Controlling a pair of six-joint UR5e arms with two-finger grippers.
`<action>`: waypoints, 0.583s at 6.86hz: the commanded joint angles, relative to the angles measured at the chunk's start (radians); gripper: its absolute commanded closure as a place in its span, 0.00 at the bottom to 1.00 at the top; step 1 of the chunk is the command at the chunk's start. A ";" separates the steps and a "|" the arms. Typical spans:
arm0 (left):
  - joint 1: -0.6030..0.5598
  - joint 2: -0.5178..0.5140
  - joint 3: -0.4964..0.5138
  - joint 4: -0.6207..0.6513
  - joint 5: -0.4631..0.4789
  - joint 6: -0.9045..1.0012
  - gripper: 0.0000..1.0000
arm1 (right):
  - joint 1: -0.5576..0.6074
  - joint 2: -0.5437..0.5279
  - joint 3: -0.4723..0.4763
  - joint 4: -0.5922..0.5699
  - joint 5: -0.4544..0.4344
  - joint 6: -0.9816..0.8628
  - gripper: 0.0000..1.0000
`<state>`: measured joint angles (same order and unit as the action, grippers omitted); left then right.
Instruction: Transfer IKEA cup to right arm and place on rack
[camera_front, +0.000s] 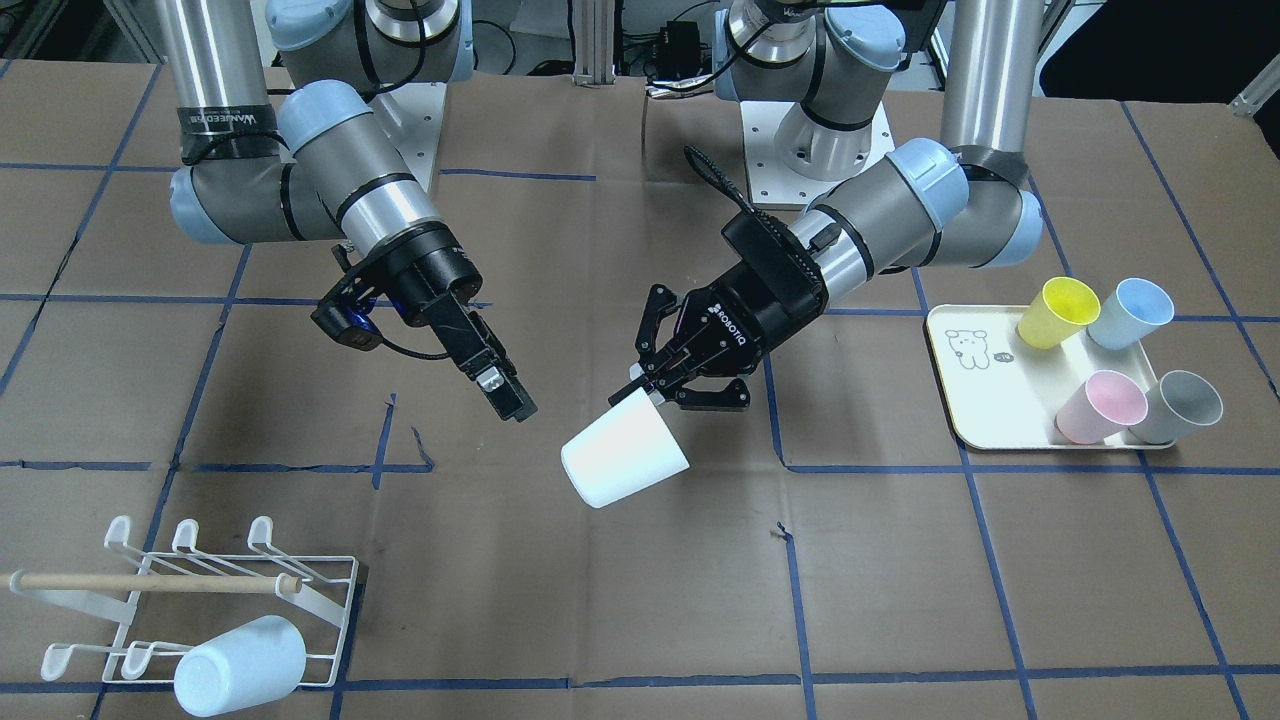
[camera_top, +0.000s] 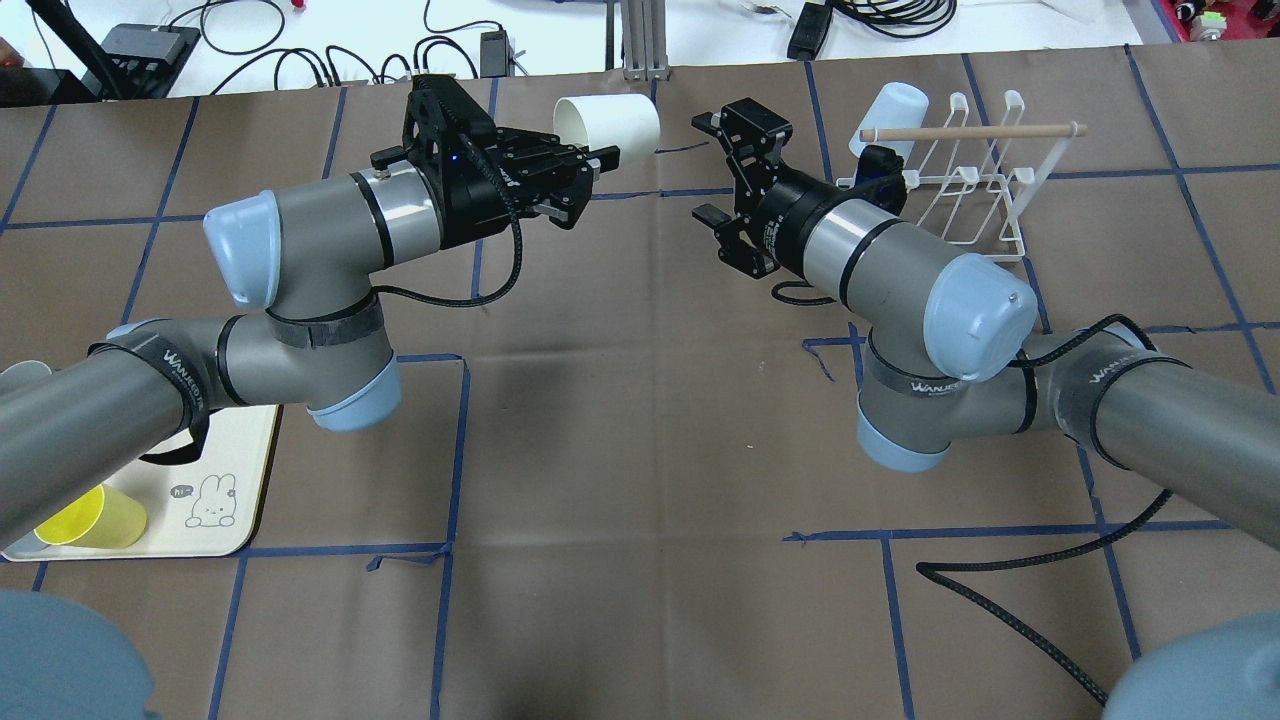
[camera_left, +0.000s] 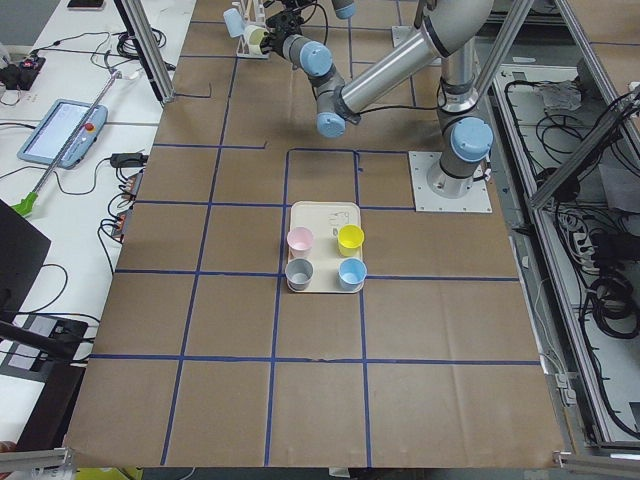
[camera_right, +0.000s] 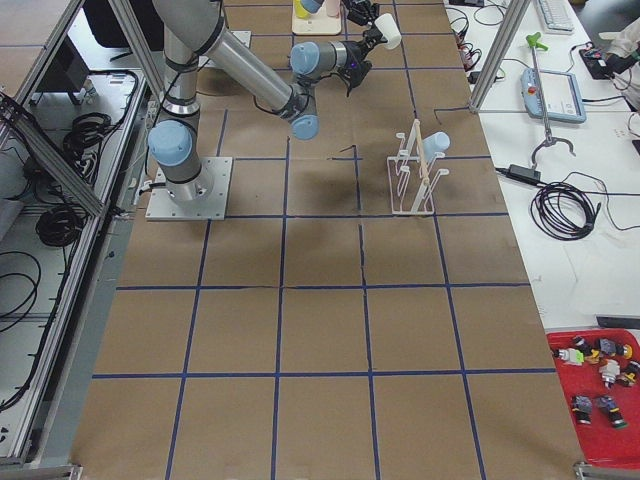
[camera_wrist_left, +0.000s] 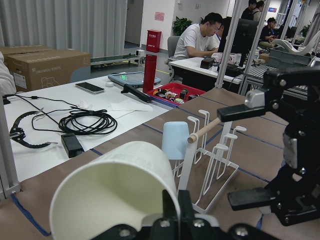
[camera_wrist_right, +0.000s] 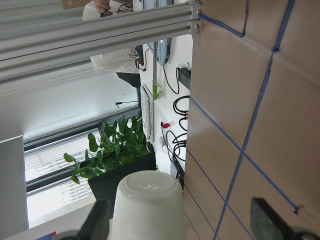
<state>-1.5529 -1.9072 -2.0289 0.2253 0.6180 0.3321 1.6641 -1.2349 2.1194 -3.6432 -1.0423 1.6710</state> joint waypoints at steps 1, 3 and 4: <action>-0.001 -0.001 -0.002 0.002 -0.003 -0.016 0.92 | 0.028 0.026 -0.056 0.009 -0.001 0.061 0.01; -0.001 -0.001 -0.002 0.003 -0.004 -0.018 0.91 | 0.065 0.069 -0.113 0.009 -0.002 0.067 0.01; -0.003 -0.001 -0.005 0.003 -0.004 -0.019 0.91 | 0.069 0.083 -0.125 0.009 -0.002 0.068 0.01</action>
<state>-1.5545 -1.9082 -2.0321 0.2284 0.6141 0.3144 1.7225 -1.1710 2.0144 -3.6342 -1.0441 1.7368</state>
